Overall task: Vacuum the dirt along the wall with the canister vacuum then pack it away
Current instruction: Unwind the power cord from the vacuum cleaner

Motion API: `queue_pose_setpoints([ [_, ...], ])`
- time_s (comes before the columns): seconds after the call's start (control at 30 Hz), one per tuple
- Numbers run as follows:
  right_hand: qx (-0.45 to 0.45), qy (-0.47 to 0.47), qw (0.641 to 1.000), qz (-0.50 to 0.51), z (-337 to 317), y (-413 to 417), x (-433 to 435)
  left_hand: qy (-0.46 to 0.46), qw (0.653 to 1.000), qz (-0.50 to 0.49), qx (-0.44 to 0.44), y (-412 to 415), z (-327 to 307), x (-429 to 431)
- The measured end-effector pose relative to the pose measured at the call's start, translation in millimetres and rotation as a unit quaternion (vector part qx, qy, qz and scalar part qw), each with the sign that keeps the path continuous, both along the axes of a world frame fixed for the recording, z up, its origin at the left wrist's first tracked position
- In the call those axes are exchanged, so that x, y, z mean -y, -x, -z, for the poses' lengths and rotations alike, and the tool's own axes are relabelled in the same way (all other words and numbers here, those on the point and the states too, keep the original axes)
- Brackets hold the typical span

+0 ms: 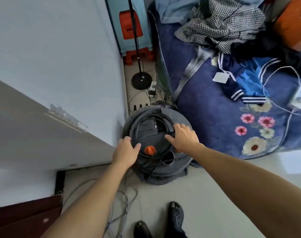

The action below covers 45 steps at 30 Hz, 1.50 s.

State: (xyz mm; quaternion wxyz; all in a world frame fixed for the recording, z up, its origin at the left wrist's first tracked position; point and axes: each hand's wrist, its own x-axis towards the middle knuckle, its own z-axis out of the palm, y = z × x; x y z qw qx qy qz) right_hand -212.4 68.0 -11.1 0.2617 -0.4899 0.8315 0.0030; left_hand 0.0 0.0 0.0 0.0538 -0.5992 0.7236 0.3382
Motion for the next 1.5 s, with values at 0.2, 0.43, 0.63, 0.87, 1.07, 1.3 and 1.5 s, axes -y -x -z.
queue_pose_setpoints([
  [0.2,0.033,0.071,0.994,0.078,57,1,26,0.001,0.992,-0.127,-0.011,31,85,23],
  [0.43,-0.067,0.128,0.987,0.069,86,-3,25,0.134,0.960,-0.244,-0.035,47,127,17],
  [0.63,-0.090,0.143,0.983,0.076,90,-9,13,0.135,0.961,-0.234,-0.058,39,134,9],
  [0.87,-0.098,0.145,0.979,0.105,92,-37,-45,0.133,0.969,-0.196,-0.064,9,134,-47],
  [1.07,-0.109,0.148,0.973,0.138,96,-83,-131,0.062,0.977,-0.185,-0.091,-32,132,-126],
  [1.3,-0.119,0.148,0.965,0.181,94,-140,-234,0.059,0.980,-0.144,-0.126,-85,131,-218],
  [1.5,-0.122,0.149,0.954,0.228,102,-186,-312,0.050,0.985,-0.105,-0.126,-121,129,-282],
])
